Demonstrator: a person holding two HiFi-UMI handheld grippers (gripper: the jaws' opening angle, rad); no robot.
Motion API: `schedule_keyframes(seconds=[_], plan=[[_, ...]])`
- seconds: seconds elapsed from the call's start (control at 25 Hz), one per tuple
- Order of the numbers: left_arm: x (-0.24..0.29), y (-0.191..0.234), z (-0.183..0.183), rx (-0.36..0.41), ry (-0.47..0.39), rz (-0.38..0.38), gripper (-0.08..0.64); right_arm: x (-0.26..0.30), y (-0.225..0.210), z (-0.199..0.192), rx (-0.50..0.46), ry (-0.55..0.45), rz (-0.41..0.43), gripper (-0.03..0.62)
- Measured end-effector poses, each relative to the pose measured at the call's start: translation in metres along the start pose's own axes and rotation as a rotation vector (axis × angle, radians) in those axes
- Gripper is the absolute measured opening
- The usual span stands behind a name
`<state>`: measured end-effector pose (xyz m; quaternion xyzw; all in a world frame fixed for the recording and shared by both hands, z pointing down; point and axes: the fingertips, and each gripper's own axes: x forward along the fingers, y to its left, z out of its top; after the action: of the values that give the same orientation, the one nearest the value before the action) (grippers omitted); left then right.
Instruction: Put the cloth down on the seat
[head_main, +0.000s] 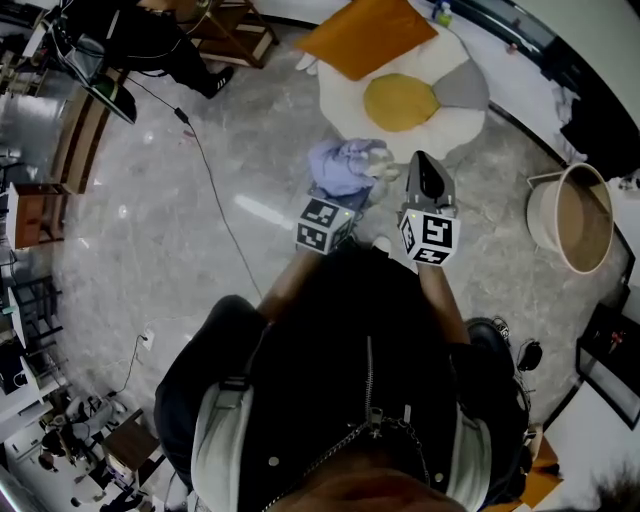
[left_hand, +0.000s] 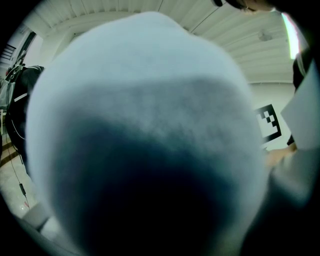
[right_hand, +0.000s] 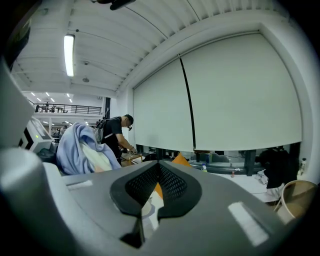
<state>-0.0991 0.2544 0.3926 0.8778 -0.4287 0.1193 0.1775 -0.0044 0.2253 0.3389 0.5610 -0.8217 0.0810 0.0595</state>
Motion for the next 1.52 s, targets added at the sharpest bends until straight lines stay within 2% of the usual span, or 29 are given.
schedule_keyframes(seconds=[0.36,0.56,0.96,1.28,1.52], plan=[[0.001,-0.001,-0.006,0.005,0.022,-0.012,0.181,-0.002,0.002,0.003,0.010,-0.013,0.010,0.002],[-0.002,0.004,-0.003,0.001,0.002,-0.016,0.181,0.001,0.006,0.003,-0.001,-0.008,-0.012,0.002],[-0.019,0.025,-0.008,0.005,0.005,-0.021,0.183,0.009,0.031,0.003,-0.007,-0.015,-0.037,0.002],[-0.018,0.035,-0.017,0.009,0.022,-0.031,0.183,0.017,0.035,-0.002,0.016,-0.016,-0.065,0.002],[-0.008,0.034,-0.003,0.026,0.027,-0.044,0.183,0.026,0.025,0.006,0.026,-0.035,-0.071,0.002]])
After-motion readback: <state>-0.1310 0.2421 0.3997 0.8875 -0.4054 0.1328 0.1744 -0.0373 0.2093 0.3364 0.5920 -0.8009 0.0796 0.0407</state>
